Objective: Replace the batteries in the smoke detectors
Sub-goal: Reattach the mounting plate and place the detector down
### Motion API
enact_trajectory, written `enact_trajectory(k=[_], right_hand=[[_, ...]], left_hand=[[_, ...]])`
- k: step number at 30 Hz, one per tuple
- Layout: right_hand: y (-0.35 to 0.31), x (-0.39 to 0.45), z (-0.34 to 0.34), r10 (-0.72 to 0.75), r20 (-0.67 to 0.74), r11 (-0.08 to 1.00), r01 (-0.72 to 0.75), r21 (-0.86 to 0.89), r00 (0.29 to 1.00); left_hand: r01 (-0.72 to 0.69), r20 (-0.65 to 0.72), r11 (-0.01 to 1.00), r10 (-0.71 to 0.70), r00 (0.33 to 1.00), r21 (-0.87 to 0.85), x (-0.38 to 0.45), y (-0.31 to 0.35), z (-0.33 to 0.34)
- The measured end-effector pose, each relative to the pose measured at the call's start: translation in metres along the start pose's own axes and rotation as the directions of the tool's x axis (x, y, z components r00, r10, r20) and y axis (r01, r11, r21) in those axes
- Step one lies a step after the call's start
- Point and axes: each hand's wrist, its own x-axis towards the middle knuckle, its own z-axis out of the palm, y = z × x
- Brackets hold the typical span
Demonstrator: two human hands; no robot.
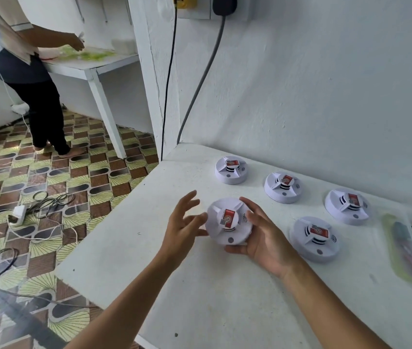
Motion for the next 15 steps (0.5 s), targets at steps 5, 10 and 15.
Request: enact_trajectory(k=[5,10,15], right_hand=[[0.021,-0.001,-0.007,-0.117,-0.077,0.991,0.110,-0.079,0.990],[0.029,-0.004,-0.008,-0.178,-0.081,0.970,0.160,-0.183,0.981],[0.032,-0.005,-0.006,-0.212,-0.090,0.955,0.187,-0.229,0.973]], left_hand=[[-0.003,0.072,1.000,0.001,0.997,0.030,-0.012,-0.018,0.002],[-0.032,0.054,0.999,0.030,0.998,0.029,-0.018,-0.021,0.000],[-0.052,0.034,0.998,0.050,0.998,0.048,-0.020,-0.019,0.000]])
